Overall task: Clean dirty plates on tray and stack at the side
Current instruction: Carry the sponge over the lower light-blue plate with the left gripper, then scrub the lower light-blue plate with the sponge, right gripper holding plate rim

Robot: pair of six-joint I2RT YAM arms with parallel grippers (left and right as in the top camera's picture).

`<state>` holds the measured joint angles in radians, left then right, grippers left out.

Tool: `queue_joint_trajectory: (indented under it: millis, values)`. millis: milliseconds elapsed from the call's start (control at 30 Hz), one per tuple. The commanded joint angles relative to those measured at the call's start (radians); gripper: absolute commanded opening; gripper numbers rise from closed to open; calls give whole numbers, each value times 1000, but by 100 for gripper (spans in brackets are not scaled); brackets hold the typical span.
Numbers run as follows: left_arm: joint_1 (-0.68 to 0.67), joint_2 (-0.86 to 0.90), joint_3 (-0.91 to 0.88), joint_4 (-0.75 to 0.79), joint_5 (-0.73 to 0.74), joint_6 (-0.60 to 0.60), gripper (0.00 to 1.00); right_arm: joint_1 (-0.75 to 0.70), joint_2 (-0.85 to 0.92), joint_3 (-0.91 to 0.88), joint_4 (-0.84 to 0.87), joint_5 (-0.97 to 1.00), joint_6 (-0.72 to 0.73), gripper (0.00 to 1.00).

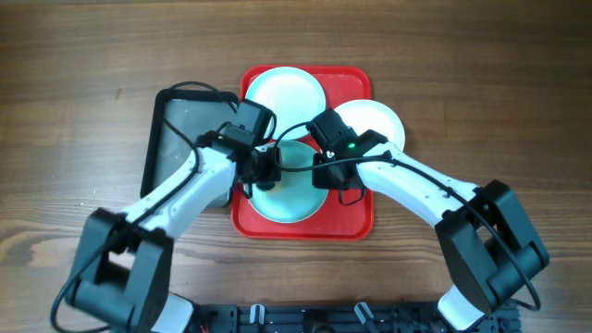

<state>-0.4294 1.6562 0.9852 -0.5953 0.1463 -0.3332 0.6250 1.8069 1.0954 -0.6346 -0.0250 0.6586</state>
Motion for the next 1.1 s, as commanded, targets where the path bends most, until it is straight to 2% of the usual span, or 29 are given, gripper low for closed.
queue_joint_trajectory:
  millis: [0,133,233,633,733,867,900,1067]
  values:
    - [0,55,-5,-8,-68,-73,4,-6,-24,-9,2,5,22,4]
    - [0,55,-5,-15,-76,-79,4,-6,-24,-9,2,5,22,4]
    - [0,57,-5,-37,-138,-105,4,-6,-24,-9,2,5,22,4]
    - [-1,59,-5,-31,-136,-101,4,-6,-24,-9,1,5,22,4]
    - [-9,59,-5,-37,-137,-101,9,-6,-24,-9,1,5,22,5]
    - [-35,61,-5,-35,-137,-101,8,-6,-24,-9,1,5,22,5]
    - [-40,61,-5,-35,-140,-101,4,-6,-24,-9,1,5,22,5]
    - [-42,62,-5,-35,-167,-101,4,-6,-24,-9,1,5,21,5]
